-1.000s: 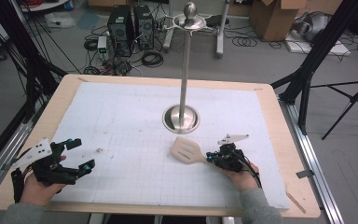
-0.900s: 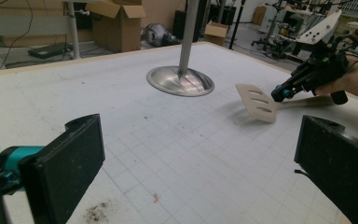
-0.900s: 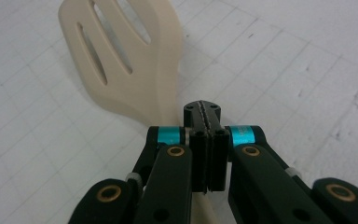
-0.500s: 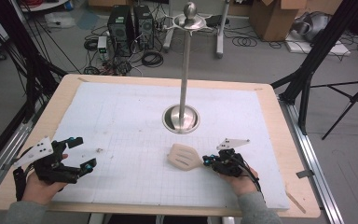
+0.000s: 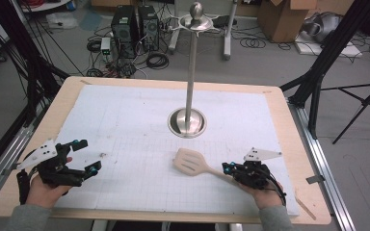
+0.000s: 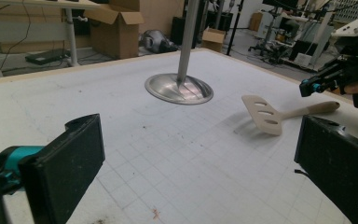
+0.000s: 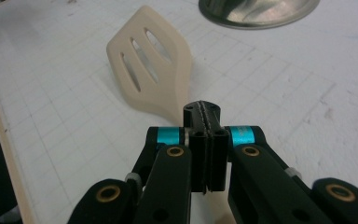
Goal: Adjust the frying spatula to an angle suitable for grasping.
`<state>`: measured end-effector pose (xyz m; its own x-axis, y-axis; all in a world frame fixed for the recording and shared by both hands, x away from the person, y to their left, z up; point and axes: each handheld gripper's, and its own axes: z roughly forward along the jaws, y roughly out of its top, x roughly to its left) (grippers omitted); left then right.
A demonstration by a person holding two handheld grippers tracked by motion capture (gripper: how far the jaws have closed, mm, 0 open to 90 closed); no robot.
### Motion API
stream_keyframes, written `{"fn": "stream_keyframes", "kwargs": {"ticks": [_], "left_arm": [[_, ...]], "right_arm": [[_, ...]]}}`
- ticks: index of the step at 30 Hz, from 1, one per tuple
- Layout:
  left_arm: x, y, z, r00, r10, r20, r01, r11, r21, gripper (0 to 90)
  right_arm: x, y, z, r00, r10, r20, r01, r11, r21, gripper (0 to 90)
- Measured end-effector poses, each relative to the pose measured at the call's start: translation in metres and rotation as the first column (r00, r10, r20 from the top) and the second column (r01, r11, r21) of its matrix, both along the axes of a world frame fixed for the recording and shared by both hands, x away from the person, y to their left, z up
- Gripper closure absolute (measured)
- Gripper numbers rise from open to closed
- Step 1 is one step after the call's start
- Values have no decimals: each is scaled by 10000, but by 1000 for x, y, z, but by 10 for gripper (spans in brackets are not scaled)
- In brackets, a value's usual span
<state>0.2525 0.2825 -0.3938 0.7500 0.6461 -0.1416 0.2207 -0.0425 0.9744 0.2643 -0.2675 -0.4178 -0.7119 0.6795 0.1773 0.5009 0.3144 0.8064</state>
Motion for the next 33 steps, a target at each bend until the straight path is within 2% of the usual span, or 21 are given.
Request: {"fn": "stream_keyframes", "kwargs": {"ticks": [3, 10, 16, 20, 26, 33], "left_arm": [[1, -2, 0, 10000, -71, -14, 71, 10000, 16, 20], [4, -5, -2, 9999, -119, -121, 119, 9999, 2, 20], [4, -5, -2, 10000, -29, -15, 29, 10000, 79, 20], [4, -4, -2, 10000, -34, 0, 34, 9999, 105, 20], [5, -3, -2, 10000, -78, -52, 78, 10000, 7, 20], [5, -4, -2, 9998, -173, -85, 173, 9999, -7, 20]], "right_arm": [[-7, -7, -2, 10000, 34, -46, -34, 9999, -127, 900], [-20, -11, -13, 9986, 75, -525, -112, 9975, -704, 900], [-24, -15, -14, 9986, 38, -534, -73, 9979, -645, 900], [-26, -18, -18, 9979, -63, -645, 5, 9960, -898, 900], [-30, -23, -20, 9957, -200, -904, 111, 9952, -977, 900], [-34, -31, -23, 9960, -334, -828, 236, 9929, -1168, 900]]}}
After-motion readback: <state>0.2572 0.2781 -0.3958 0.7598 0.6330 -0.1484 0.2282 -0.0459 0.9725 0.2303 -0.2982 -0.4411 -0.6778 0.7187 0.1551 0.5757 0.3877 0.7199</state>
